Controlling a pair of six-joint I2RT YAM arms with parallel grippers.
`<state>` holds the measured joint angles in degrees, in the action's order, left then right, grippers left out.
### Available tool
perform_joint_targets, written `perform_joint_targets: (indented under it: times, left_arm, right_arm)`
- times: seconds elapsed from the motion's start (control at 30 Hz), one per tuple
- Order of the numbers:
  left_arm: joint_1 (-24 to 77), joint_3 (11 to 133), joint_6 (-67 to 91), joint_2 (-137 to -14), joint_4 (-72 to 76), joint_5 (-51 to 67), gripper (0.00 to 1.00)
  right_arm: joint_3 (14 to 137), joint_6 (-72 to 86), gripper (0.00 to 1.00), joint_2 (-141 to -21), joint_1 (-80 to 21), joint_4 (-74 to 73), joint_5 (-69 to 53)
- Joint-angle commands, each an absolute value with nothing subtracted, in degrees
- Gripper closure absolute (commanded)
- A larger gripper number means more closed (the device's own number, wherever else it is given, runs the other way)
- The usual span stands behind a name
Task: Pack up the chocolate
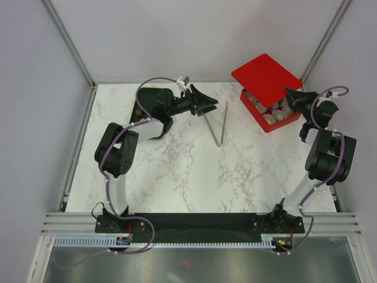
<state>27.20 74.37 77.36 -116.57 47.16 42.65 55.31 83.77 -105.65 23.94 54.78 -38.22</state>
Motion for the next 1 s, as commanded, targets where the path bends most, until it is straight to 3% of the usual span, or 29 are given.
perform_joint_targets:
  times: [0.0, 0.07, 0.1, 0.13, 0.3, 0.53, 0.67, 0.97]
  left_arm:
    - [28.91, 74.00, 73.48, -110.13, 48.96, 44.21, 0.40]
    - [29.53, 73.40, 73.48, -106.90, 48.96, 44.21, 0.40]
    - [29.88, 72.34, 68.86, -105.66, 22.85, 42.29, 0.40]
    - [29.97, 71.38, 58.03, -104.08, 20.94, 42.19, 0.36]
    - [31.46, 67.94, 52.83, -95.02, 8.21, 41.49, 0.35]
    - [33.40, 71.54, 47.65, -89.74, -5.06, 43.77, 0.33]
    - [33.40, 72.68, 40.54, -87.81, -11.41, 41.31, 0.27]
    - [33.31, 72.68, 37.71, -87.71, -13.71, 38.85, 0.26]
  right_arm:
    - [59.32, 77.99, 1.00, -104.42, 25.05, 49.24, -39.47]
    - [59.94, 74.98, 1.00, -104.06, 25.14, 43.55, -38.76]
    - [60.64, 73.49, 1.00, -104.24, 25.22, 42.38, -38.59]
    - [60.91, 73.22, 1.00, -104.59, 25.31, 41.75, -38.58]
    - [61.52, 75.05, 1.00, -108.18, 26.19, 45.17, -38.94]
    - [64.42, 76.03, 1.00, -112.94, 26.98, 45.70, -38.76]
    - [65.56, 76.29, 1.00, -114.95, 27.07, 46.58, -38.06]
    - [67.06, 77.26, 1.00, -118.74, 27.16, 48.25, -38.41]
